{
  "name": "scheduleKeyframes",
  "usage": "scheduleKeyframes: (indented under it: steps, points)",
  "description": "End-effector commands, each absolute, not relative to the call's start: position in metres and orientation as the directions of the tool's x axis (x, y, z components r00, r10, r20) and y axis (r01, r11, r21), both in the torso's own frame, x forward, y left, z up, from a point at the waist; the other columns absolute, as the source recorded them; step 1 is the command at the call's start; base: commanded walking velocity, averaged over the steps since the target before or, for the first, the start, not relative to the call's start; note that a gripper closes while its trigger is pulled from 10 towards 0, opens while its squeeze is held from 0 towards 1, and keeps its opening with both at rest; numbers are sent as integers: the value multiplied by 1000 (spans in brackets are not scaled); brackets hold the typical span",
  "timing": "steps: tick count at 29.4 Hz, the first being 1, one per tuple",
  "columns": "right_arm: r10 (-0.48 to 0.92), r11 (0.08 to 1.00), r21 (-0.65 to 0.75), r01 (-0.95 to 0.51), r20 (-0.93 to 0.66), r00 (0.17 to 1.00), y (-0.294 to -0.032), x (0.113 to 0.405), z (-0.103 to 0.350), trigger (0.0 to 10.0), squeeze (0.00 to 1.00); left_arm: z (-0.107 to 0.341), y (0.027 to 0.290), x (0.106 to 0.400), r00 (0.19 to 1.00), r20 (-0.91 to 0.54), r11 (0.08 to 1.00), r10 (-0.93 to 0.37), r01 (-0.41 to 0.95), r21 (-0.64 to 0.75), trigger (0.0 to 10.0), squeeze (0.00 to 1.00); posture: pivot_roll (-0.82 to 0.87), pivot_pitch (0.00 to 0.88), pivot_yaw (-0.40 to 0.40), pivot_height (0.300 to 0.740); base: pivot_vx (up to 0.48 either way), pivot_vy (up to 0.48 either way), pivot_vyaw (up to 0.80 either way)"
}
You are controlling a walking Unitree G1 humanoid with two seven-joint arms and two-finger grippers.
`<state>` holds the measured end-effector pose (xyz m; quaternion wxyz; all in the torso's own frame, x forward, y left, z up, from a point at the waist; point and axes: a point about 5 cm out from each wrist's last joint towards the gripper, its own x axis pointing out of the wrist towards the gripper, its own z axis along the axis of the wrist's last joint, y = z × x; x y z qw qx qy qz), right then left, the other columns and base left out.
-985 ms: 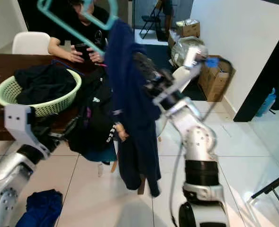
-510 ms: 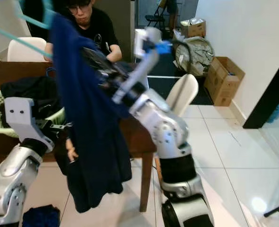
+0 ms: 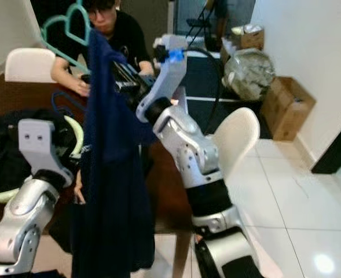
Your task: Hang hanger
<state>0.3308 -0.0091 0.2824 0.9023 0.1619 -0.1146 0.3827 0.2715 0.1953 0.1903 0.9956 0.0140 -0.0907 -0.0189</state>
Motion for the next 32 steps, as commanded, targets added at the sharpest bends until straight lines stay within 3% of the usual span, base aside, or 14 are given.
scheduleKeyframes:
  steps: [1, 10, 14, 18, 21, 25, 32]
  points:
    - [644, 701, 124, -702, 311, 699, -9, 331, 279, 10000, 0, 185, 187, 272, 985, 145, 996, -88, 84, 38, 10000, 0, 111, 0, -55, 740, 274, 0, 0]
    - [683, 654, 156, -741, 299, 666, -20, 324, 262, 10000, 0, 181, 166, 271, 971, 132, 980, -198, 192, 54, 10000, 0, 103, 0, -51, 740, 30, 0, 0]
    - [714, 593, 186, -783, 326, 619, -27, 318, 257, 10000, 0, 181, 163, 271, 969, 129, 977, -212, 205, 64, 10000, 0, 100, 0, -49, 740, 0, 0, 0]
    - [769, 469, 238, -851, 364, 526, -47, 306, 236, 10000, 0, 184, 166, 270, 968, 144, 978, -207, 204, 36, 10000, 0, 106, 0, -47, 740, 0, 0, 0]
    - [771, 455, 252, -854, 368, 520, -49, 305, 233, 10000, 0, 185, 167, 270, 967, 150, 979, -205, 204, 26, 10000, 0, 106, 0, -47, 740, 0, 0, 0]
    - [793, 278, 406, -870, 415, 447, -65, 296, 213, 10000, 0, 209, 185, 269, 943, 298, 952, -150, 219, -212, 10000, 0, 109, 0, -46, 740, 0, 0, 0]
    - [772, 180, 481, -858, 472, 426, -72, 291, 204, 10000, 0, 231, 221, 262, 886, 457, 915, -77, 245, -321, 10000, 0, 112, 0, -45, 740, 0, 0, 0]
